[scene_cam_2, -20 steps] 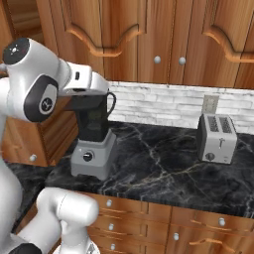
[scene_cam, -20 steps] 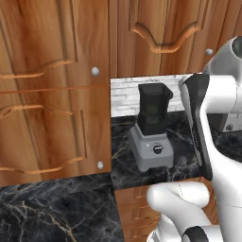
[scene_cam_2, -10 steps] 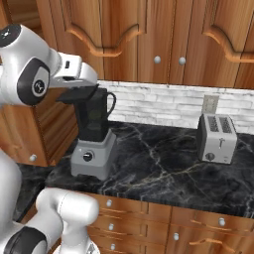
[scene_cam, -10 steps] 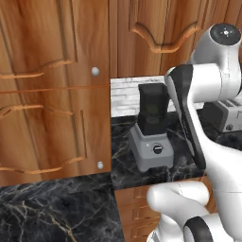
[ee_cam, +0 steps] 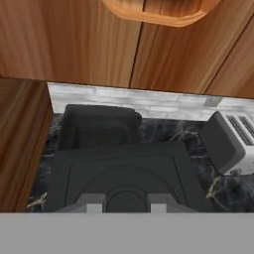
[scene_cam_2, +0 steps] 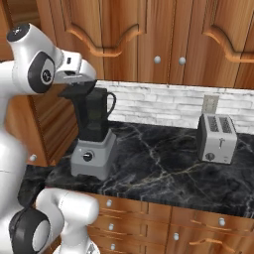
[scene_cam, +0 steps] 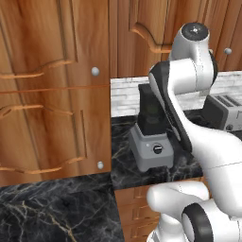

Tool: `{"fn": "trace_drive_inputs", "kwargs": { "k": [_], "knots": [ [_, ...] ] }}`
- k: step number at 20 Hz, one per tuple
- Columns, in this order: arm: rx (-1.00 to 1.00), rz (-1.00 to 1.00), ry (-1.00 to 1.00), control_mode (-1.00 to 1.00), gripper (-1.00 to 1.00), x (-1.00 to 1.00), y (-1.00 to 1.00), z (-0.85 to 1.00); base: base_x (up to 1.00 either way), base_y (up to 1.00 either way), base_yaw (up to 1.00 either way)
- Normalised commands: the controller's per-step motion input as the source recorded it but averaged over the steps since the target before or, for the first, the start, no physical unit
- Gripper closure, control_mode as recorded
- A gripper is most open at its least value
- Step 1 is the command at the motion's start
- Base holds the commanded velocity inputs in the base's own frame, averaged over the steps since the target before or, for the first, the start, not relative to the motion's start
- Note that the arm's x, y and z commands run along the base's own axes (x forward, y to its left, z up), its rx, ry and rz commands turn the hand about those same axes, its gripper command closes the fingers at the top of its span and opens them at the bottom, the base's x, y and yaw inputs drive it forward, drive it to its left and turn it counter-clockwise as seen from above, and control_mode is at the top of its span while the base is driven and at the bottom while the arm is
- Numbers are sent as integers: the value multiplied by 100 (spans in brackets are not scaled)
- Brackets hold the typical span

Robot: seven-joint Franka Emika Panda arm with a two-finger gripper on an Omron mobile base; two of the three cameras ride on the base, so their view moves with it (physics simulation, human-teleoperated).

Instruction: Open the blender lid, put the kiwi in the blender, close the lid, and start the blender.

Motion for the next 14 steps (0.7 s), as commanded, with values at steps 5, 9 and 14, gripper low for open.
{"fn": "trace_drive_inputs", "kwargs": {
  "k": [5,9,14],
  "knots": [
    [9,0,1,-100,100,54,2,-16,0,0,0],
    [12,0,0,-100,100,50,0,-21,0,0,0],
    [12,0,0,-100,100,41,0,-25,0,0,0]
  ]
}}
